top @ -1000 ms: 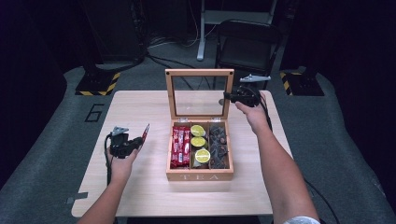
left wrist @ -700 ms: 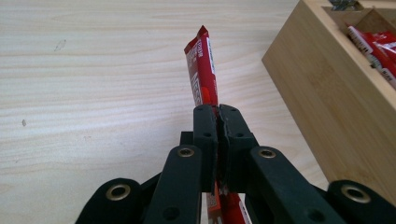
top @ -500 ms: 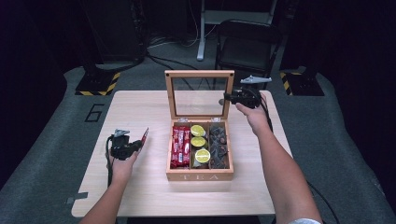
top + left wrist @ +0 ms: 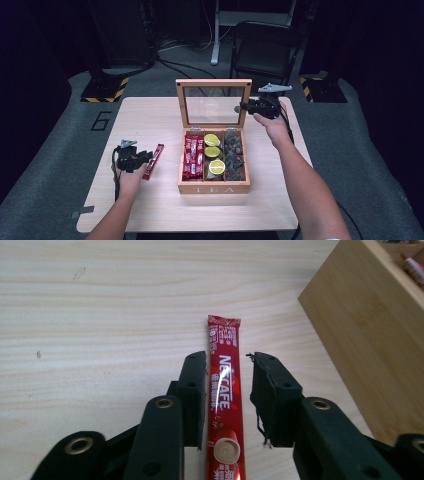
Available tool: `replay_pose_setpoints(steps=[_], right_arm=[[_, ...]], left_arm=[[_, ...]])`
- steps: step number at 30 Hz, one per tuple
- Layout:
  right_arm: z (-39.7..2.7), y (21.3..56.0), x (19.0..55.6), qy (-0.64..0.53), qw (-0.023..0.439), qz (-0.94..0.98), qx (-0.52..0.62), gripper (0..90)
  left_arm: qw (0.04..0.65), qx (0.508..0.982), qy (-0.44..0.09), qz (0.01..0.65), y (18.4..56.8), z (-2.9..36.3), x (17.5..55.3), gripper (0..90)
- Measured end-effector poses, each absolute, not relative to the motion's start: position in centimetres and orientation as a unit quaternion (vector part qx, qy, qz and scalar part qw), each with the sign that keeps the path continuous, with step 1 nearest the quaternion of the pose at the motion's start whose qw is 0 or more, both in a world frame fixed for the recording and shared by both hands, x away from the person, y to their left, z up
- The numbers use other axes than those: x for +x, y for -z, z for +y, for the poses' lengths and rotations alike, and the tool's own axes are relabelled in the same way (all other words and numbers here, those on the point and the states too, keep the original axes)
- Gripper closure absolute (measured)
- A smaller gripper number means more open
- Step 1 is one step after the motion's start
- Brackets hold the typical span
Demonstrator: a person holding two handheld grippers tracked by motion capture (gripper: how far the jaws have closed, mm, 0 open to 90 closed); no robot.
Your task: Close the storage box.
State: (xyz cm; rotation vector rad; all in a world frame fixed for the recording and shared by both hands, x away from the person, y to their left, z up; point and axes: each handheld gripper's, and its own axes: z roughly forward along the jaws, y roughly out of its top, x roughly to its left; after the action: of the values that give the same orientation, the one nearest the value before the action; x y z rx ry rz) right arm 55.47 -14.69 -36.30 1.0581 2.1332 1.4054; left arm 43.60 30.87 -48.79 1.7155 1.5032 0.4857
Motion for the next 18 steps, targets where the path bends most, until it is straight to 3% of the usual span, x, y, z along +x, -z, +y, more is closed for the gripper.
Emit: replay_pose_setpoints(steps=[7, 18], right_arm=[[-14.9, 36.5, 54.8, -0.506, 0.190, 0.756, 0.369, 63.7], [-15.0, 36.5, 53.9, -0.505, 0.189, 0.763, 0.357, 62.8]], left_arm=[[0.421, 0.678, -0.193, 0.571, 46.8, 29.9, 43.7, 60.3], [0.461, 0.701, -0.180, 0.512, 42.9, 26.6, 43.9, 59.6]])
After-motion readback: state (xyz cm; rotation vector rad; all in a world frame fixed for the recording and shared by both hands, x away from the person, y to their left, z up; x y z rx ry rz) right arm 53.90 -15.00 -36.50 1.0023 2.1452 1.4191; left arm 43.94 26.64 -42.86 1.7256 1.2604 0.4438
